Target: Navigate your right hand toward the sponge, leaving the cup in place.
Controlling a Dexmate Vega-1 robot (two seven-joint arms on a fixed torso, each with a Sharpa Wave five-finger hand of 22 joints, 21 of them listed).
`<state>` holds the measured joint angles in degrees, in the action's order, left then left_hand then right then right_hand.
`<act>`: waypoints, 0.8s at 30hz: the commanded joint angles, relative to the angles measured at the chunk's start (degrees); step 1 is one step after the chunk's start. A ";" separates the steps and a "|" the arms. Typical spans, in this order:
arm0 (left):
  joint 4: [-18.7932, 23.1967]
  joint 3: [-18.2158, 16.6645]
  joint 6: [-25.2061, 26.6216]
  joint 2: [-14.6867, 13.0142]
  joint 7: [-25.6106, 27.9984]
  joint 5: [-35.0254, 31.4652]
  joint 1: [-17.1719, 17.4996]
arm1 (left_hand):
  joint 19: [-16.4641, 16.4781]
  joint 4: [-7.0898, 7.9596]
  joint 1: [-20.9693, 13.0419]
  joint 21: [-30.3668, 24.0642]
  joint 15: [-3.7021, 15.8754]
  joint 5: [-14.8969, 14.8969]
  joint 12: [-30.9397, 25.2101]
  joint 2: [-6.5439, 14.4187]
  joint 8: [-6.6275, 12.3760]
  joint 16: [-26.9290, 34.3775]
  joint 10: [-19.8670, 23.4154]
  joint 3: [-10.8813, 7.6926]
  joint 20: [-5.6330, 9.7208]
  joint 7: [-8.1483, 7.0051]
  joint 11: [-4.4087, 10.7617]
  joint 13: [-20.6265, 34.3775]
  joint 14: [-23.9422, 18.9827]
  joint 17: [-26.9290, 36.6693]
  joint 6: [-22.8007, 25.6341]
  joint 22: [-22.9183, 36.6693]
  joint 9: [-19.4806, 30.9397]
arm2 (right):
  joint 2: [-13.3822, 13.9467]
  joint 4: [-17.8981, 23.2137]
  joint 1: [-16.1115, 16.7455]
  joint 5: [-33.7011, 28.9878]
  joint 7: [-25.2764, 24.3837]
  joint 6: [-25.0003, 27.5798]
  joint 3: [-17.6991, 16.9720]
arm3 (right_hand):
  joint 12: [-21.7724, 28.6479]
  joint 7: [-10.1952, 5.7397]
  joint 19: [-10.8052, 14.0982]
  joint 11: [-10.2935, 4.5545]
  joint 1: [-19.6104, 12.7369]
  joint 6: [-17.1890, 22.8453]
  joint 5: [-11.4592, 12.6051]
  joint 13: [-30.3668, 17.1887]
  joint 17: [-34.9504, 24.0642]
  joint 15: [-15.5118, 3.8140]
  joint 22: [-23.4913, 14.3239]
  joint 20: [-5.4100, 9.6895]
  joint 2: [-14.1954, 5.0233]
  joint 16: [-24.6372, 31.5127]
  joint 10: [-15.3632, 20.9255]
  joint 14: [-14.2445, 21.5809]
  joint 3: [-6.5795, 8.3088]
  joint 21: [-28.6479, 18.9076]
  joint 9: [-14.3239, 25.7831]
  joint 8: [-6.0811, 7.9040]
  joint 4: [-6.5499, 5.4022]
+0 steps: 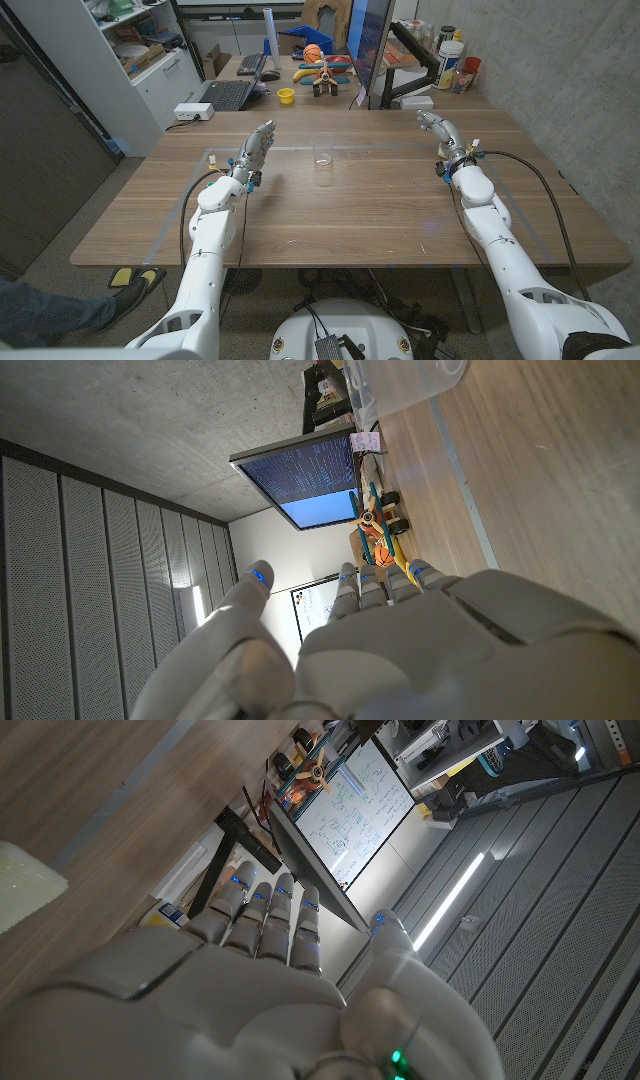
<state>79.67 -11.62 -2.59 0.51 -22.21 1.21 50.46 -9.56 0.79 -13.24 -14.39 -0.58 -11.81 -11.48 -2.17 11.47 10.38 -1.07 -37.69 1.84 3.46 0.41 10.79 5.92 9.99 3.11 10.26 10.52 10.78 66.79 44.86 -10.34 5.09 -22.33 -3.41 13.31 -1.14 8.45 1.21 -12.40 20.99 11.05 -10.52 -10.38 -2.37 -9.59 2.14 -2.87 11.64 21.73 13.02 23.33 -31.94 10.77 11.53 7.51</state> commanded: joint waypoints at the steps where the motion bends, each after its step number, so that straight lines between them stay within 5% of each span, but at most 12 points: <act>1: -0.53 -0.41 0.08 0.28 -0.33 0.65 -0.29 | -1.97 0.01 -0.72 0.09 0.14 0.28 -0.31 -0.02 0.28 0.32 0.01 0.32 0.77 0.09 0.12 0.17 0.47 0.34 0.29 0.16 0.25 | 0.93 -1.21 -0.86 -2.34 -2.25 0.46 0.56 | 0.24 -0.31 0.59 -0.46 -0.60 0.17 0.34 -0.18 -0.14 -0.44 -0.21 1.67 0.28 -0.03 0.23 0.69 0.20 0.11 0.17 0.19 0.40; 24: 0.24 0.26 0.78 0.41 -0.24 -0.03 -0.51 | -1.87 0.01 -0.73 0.33 0.29 0.26 -0.34 0.09 0.32 0.29 0.14 0.49 0.75 0.14 0.30 0.17 0.53 0.35 0.69 0.18 0.26 | 2.28 -0.85 -0.87 -3.66 -3.75 1.64 0.40 | 0.17 -0.88 0.36 -0.75 -0.81 0.49 0.53 -0.20 -0.22 -0.62 -0.24 1.76 0.57 -0.29 0.61 0.67 0.27 1.28 0.19 0.12 0.52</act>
<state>79.94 -11.82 -2.09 0.84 -22.49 1.62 50.28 -9.55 0.79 -13.47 -14.17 -0.58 -11.81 -11.48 -1.94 11.47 10.38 -0.86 -37.20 1.84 3.40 0.62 10.79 5.92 9.98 3.21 10.25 10.52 12.44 65.67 44.18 -13.26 2.11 -21.50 -2.88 13.31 -1.55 8.44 0.50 -12.87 21.40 11.05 -10.52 -10.39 -2.27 -9.75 2.14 -2.40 11.43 21.99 13.53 23.57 -30.71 10.77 11.53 7.74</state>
